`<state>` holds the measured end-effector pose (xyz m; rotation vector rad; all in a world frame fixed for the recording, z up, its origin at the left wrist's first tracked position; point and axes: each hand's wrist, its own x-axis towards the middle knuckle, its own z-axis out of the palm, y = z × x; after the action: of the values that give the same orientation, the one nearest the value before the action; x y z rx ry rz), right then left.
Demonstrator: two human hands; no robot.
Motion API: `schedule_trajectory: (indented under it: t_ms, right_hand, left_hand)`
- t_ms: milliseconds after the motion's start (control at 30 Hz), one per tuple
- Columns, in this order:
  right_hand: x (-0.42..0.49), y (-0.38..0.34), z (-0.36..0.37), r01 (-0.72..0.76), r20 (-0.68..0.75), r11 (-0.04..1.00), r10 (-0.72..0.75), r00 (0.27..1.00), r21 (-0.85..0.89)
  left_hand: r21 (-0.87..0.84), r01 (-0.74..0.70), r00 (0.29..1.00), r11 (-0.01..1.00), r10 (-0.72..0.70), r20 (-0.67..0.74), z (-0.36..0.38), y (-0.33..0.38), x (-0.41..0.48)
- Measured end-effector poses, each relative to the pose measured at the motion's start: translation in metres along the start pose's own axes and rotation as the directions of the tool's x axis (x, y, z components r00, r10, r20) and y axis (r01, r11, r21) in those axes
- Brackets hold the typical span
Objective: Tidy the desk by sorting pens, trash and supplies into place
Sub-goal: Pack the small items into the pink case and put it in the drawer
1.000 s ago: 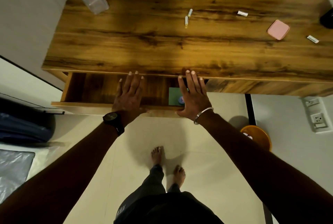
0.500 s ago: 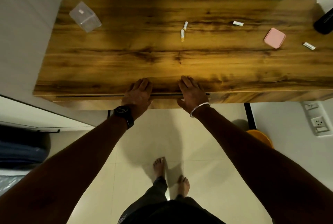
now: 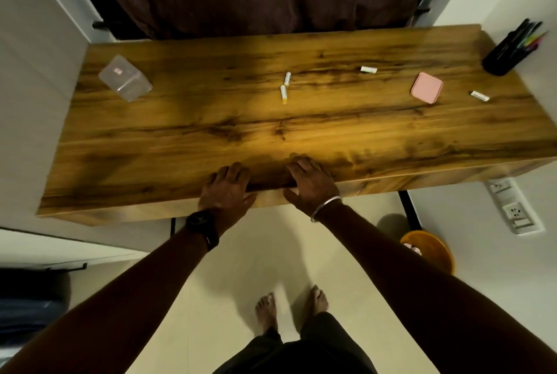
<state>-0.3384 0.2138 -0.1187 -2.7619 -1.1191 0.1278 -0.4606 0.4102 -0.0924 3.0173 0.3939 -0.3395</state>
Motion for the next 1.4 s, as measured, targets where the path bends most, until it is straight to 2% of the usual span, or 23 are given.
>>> schedule_trajectory:
  t_ms: [167,267,433,633,900,1000,1167,1400]
  right_hand:
    - [0.008,0.039,-0.029,-0.088,-0.196,0.994,0.098,0.976,0.059]
    - [0.016,0.077,-0.051,-0.117,-0.235,0.99,0.133,0.963,0.084]
    - [0.028,0.156,-0.077,-0.175,-0.242,0.98,0.193,0.951,0.093]
    - [0.045,0.27,-0.101,-0.262,-0.218,0.959,0.279,0.935,0.106]
    - [0.048,0.41,-0.123,-0.345,-0.277,0.926,0.375,0.884,0.153]
    - [0.045,0.447,-0.129,-0.394,-0.281,0.908,0.419,0.864,0.144]
    - [0.047,0.498,-0.13,-0.47,-0.188,0.868,0.495,0.848,0.16]
    - [0.061,0.546,-0.112,-0.508,-0.204,0.824,0.558,0.804,0.251]
  left_hand:
    - [-0.072,-0.019,0.998,0.997,0.015,-0.053,-0.029,0.037,0.034]
    - [-0.117,-0.059,0.993,0.991,0.046,-0.113,-0.05,0.066,0.06]
    - [-0.157,-0.141,0.982,0.978,0.118,-0.148,-0.076,0.126,0.117]
    - [-0.15,-0.174,0.981,0.973,0.158,-0.111,-0.088,0.223,0.204]
    - [-0.156,-0.238,0.968,0.959,0.221,-0.12,-0.097,0.357,0.289]
    - [-0.158,-0.275,0.959,0.948,0.258,-0.119,-0.099,0.396,0.309]
    - [-0.149,-0.381,0.924,0.912,0.371,-0.089,-0.095,0.447,0.346]
    - [-0.134,-0.441,0.897,0.888,0.442,-0.021,-0.09,0.494,0.38]
